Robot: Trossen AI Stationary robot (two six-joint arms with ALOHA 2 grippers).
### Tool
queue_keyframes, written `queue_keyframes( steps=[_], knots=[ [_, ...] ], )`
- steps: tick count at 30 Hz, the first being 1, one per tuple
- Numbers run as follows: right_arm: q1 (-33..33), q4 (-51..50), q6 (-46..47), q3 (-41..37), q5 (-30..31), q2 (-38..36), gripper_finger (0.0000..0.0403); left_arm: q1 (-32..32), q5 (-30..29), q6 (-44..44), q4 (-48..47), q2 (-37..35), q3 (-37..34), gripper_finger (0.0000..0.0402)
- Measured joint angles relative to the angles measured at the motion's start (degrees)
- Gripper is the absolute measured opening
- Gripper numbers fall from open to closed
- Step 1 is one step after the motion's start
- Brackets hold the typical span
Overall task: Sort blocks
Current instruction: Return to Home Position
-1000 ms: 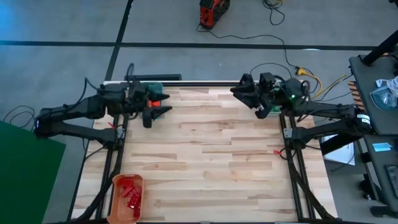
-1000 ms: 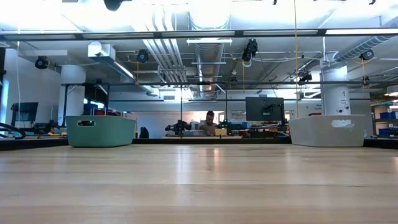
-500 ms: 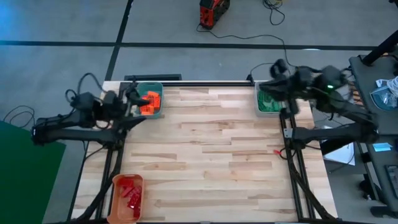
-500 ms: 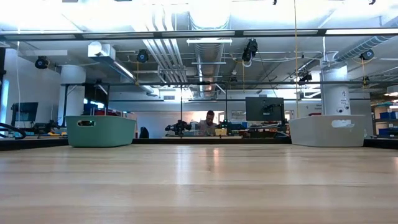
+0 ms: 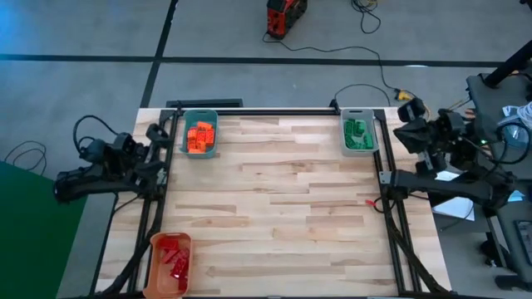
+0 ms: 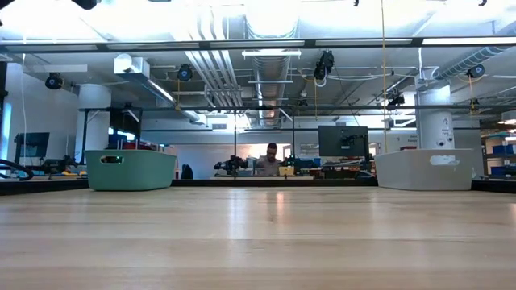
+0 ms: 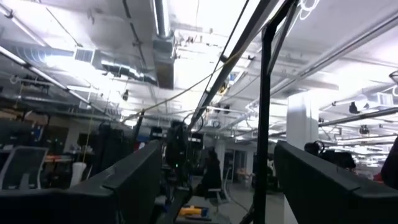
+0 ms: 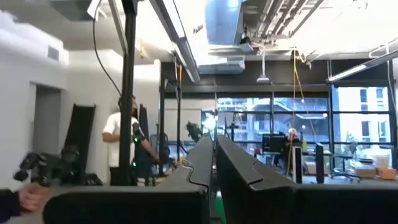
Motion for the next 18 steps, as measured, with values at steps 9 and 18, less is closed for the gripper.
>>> queue_keyframes(
  steps=[9, 18],
  knots=[
    [0.0, 0.0, 0.9, -4.7, 0.2, -5.6, 0.0012, 0.0, 0.0, -0.5, 0.5, -7.5, -5.4, 0.0283],
    [0.0, -2.2, 26.1, -5.8, -0.6, -7.7, 0.0013, 0.0, -4.0, -10.0, 1.6, -5.9, -6.6, 0.0283]
  ],
)
